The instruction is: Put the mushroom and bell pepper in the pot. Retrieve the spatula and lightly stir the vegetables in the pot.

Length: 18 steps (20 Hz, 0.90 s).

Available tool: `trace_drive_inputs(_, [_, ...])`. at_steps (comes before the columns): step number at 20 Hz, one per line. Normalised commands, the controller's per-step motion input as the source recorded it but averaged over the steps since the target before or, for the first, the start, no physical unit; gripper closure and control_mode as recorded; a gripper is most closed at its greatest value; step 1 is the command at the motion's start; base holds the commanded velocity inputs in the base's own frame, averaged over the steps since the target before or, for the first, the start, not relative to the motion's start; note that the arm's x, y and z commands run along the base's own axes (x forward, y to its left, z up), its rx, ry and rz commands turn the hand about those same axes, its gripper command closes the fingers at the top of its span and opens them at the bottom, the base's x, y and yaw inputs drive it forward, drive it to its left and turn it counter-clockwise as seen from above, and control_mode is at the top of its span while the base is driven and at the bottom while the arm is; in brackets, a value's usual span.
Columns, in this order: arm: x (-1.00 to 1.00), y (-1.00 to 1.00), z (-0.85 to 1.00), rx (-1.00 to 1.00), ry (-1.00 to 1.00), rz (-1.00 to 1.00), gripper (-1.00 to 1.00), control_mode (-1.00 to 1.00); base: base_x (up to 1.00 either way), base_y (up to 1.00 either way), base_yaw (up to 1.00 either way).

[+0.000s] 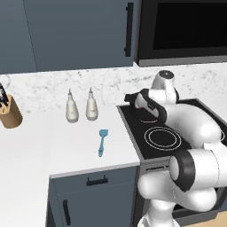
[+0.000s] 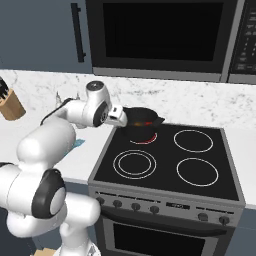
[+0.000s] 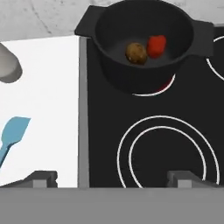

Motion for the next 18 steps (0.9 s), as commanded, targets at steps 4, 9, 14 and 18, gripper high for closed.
trace_drive_inputs(4, [-0.66, 1.0, -0.07, -0.06, 0.4, 0.08, -1.0, -1.0, 0.0, 0.0, 0.0])
trace_drive_inputs(9, [-0.25, 1.0, -0.41, 0.0, 0.33, 0.04, -1.0, -1.0, 0.0, 0.0, 0.0])
trace_drive_inputs(14, [0.0, 0.98, -0.79, 0.0, 0.18, 0.04, -1.0, -1.0, 0.0, 0.0, 0.0])
trace_drive_inputs(18, [0.0, 0.11, -0.16, 0.0, 0.02, 0.03, -1.0, -1.0, 0.0, 0.0, 0.0])
